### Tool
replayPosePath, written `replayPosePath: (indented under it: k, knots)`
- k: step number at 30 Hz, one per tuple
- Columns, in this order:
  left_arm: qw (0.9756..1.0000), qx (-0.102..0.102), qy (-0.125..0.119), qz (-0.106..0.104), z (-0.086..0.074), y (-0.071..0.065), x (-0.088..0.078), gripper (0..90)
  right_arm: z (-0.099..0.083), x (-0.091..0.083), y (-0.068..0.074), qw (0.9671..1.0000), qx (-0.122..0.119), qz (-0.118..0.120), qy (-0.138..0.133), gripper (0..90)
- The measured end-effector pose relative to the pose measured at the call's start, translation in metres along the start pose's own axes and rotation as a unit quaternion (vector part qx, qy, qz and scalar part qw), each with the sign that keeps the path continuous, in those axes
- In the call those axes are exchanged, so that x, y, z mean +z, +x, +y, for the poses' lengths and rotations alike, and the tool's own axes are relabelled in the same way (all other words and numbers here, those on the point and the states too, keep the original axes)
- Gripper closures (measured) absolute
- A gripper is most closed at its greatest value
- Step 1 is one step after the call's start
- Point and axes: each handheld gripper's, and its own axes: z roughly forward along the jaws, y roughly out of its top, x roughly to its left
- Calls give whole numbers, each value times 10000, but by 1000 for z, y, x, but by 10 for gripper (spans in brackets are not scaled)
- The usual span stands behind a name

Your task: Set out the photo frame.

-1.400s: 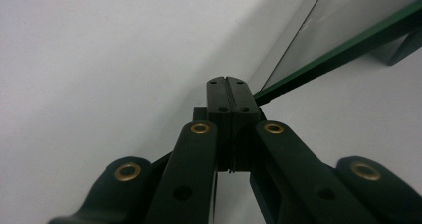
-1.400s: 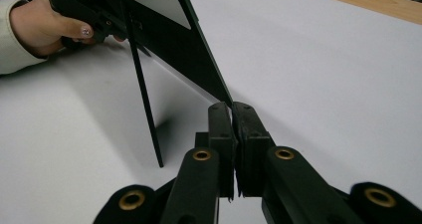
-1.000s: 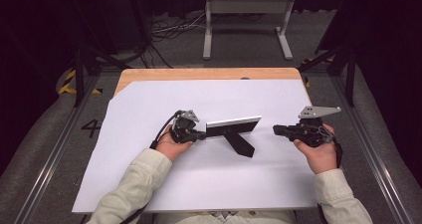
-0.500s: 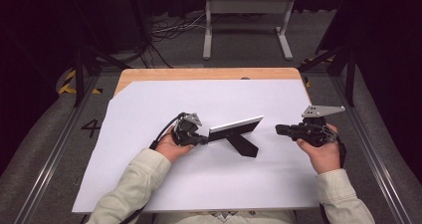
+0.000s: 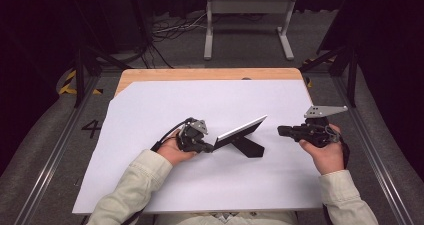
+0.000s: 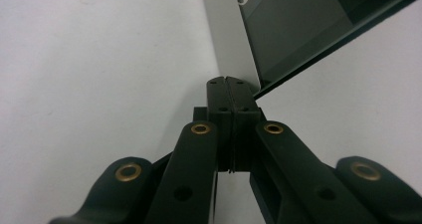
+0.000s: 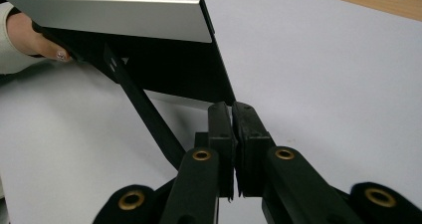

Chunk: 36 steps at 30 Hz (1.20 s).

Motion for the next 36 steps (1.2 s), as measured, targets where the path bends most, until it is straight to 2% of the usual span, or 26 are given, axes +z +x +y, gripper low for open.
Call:
replayPosePath:
  k: [3,5,6,8,9,13,24,36]
  knots:
    - [9999,135,12,-66,1,-2,1,900,0,-1,0,10000,-5,-8,-6,873]
    - [9998,136,29,-113,1,-4,2,900,0,-1,0,10000,-2,-4,-7,874]
    - [9996,226,50,-155,2,-6,2,900,0,-2,0,10000,5,-3,-15,873]
    - [9996,241,54,-163,3,-7,3,900,0,-2,0,10000,3,-4,-18,874]
    - [9992,322,79,-211,4,-9,3,900,0,-2,-1,10000,2,9,-25,872]
    - [9990,345,80,-256,5,-11,5,900,0,-2,0,10000,-20,22,-26,871]
    - [9972,602,154,-418,14,-19,11,900,-3,-12,-1,10000,19,-61,-74,873]
    - [9931,888,352,-682,25,-36,19,900,-5,-20,-3,9998,82,-146,-137,872]
